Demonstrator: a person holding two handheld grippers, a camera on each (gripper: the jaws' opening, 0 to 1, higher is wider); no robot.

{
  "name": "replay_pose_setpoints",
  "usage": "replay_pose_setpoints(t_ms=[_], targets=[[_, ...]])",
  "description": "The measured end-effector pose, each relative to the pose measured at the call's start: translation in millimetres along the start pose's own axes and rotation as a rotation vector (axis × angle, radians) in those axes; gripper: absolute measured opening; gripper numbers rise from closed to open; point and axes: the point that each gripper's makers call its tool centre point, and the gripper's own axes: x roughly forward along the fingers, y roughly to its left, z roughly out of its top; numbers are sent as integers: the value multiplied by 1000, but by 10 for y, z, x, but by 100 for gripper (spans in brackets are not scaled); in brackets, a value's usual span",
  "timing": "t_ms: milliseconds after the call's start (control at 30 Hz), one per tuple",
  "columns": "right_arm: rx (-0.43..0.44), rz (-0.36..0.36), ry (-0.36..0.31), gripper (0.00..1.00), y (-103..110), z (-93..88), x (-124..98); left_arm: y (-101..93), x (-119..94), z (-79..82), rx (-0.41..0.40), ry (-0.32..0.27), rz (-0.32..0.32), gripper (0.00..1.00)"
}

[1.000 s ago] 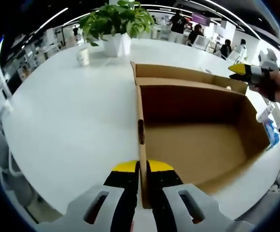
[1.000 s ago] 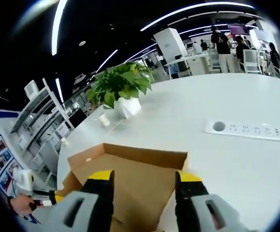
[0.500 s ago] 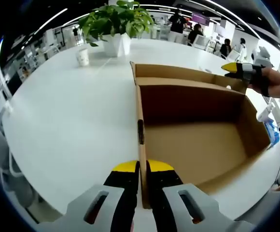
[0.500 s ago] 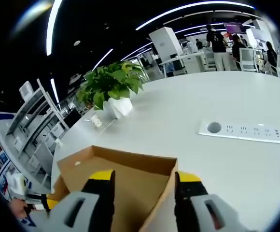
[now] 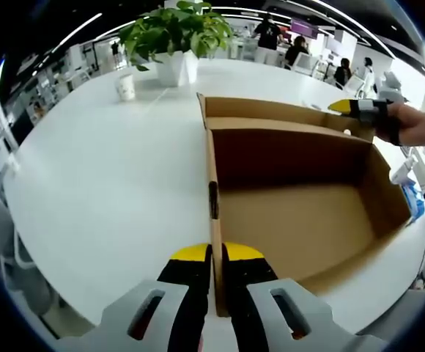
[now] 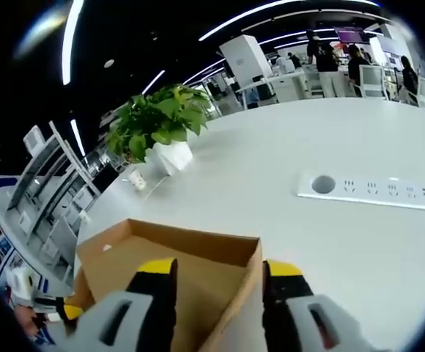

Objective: Operate the shoe box by opening the lid, removing the specified soft item, and placing it in the target area until the item is outside and the box remains undamaged.

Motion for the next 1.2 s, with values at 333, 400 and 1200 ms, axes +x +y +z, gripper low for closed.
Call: replay_pose_setpoints(t_ms=[333, 400, 1200], targets=[[-2, -5, 19, 34, 2, -75, 49, 6, 4, 2, 2, 1, 1, 4], [0, -4, 20, 34, -9, -70, 61, 8, 4, 4, 5, 1, 2, 4], [20, -195, 77, 2, -245, 78, 24, 15, 5, 4, 18, 0, 11, 4]])
